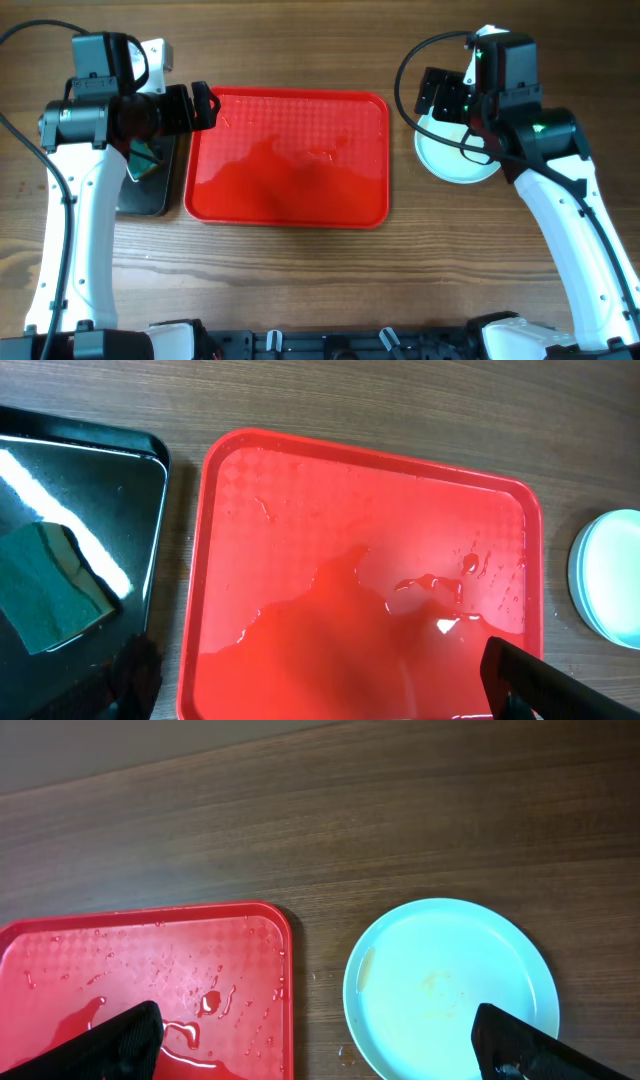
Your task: Clean dirty plates on tray and stack at the side
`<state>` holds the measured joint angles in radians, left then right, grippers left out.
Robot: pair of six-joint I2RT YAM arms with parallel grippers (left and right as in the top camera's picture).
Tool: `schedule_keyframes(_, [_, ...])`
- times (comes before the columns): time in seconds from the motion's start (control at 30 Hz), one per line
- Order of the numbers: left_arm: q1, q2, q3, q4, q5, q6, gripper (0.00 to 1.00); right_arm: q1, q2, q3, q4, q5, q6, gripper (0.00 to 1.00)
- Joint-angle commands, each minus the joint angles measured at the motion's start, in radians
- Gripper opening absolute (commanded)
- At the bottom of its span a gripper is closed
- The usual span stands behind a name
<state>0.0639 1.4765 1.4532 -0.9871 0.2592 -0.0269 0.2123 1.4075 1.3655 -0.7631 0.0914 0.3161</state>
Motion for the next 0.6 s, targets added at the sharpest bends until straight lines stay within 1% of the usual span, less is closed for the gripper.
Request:
schedule_keyframes(0.0, [-0.003, -0.008, 0.007, 0.003, -0.01, 0.02, 1.0, 0.0, -0.007, 0.016, -0.001, 0.046, -0.002, 0.99])
schedule_keyframes(0.43, [-0.003, -0.008, 0.007, 0.003, -0.01, 0.02, 1.0, 0.0, -0.007, 0.016, 0.041, 0.04, -0.002, 1.0])
schedule_keyframes(0.57, [-0.003, -0.008, 0.007, 0.003, -0.01, 0.02, 1.0, 0.0, -0.007, 0.016, 0.048, 0.04, -0.043, 1.0])
